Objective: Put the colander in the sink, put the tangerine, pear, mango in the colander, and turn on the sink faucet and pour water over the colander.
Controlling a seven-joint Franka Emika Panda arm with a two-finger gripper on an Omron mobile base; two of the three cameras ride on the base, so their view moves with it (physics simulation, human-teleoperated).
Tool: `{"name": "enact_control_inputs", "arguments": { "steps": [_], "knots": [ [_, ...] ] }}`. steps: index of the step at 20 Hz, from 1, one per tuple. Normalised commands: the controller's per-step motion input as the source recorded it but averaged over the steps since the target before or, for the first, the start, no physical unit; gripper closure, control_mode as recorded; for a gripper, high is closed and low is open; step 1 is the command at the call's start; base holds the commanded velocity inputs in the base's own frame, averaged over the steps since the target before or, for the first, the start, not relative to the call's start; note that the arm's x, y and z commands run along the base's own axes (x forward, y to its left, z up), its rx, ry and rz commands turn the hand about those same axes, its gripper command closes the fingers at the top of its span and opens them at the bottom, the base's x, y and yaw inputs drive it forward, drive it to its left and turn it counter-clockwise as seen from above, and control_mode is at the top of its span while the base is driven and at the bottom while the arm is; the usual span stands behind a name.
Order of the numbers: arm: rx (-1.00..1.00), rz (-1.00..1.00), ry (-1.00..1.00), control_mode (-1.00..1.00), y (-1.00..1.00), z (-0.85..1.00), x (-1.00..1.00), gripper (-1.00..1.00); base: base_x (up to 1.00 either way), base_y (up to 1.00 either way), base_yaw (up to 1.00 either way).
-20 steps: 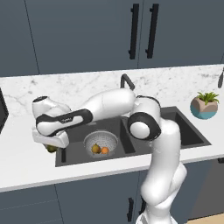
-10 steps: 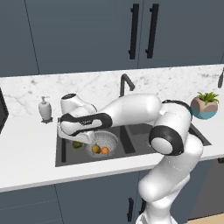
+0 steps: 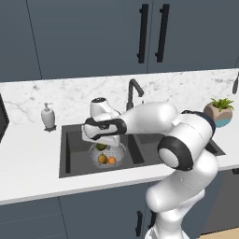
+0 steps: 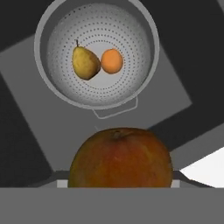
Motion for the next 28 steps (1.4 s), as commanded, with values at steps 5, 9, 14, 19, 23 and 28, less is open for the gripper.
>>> {"name": "enact_control_inputs", "arguments": {
  "steps": [5, 9, 14, 19, 23, 28],
  "knots": [
    [0.0, 0.23, 0.01, -1.0, -0.26, -0.46, 0.81, 1.0, 0.0, 0.0, 0.0],
    [0.0, 0.23, 0.0, -1.0, -0.1, -0.58, 0.61, 1.0, 0.0, 0.0, 0.0],
    [0.02, 0.2, 0.0, -1.0, -0.16, -0.52, 0.52, 1.0, 0.0, 0.0, 0.0],
    [0.02, 0.13, 0.02, -1.0, -0.01, -0.41, 0.6, 1.0, 0.0, 0.0, 0.0],
    [0.0, 0.12, 0.06, -1.0, 0.0, -0.51, 0.38, 1.0, 0.0, 0.0, 0.0],
    [0.0, 0.09, 0.08, -1.0, 0.06, -0.52, 0.36, 1.0, 0.0, 0.0, 0.0]
  ]
}}
